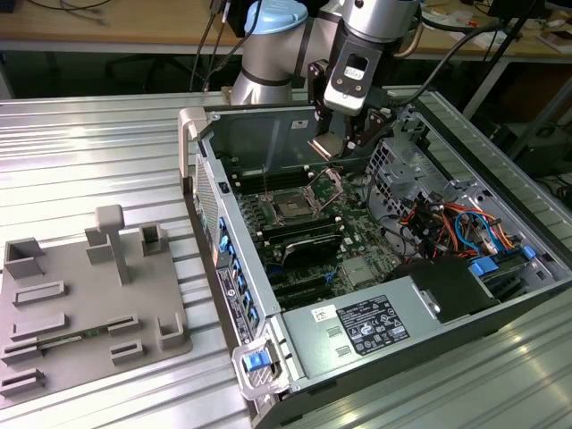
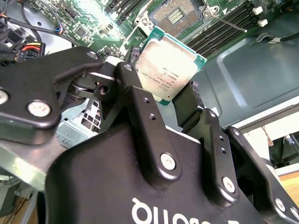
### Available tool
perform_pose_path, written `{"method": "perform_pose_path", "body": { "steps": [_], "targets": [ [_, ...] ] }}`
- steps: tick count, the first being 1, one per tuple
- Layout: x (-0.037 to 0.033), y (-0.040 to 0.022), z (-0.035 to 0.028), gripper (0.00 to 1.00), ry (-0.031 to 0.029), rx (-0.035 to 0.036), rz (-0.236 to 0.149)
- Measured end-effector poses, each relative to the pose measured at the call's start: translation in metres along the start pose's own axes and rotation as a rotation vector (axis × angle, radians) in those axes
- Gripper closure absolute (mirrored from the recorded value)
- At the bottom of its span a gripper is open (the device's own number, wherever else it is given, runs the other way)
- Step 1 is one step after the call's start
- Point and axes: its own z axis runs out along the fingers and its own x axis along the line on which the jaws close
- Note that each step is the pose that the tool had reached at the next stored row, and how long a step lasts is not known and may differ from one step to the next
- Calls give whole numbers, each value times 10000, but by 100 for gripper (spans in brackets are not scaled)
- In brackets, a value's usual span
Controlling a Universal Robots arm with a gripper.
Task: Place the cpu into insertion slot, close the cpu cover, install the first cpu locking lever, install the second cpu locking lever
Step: 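Place the cpu into insertion slot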
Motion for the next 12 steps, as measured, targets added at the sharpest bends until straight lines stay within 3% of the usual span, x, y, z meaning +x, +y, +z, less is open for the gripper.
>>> {"method": "perform_pose_path", "body": {
  "steps": [12],
  "targets": [
    [0, 0, 0, 45, -10, -3, 117]
  ]
}}
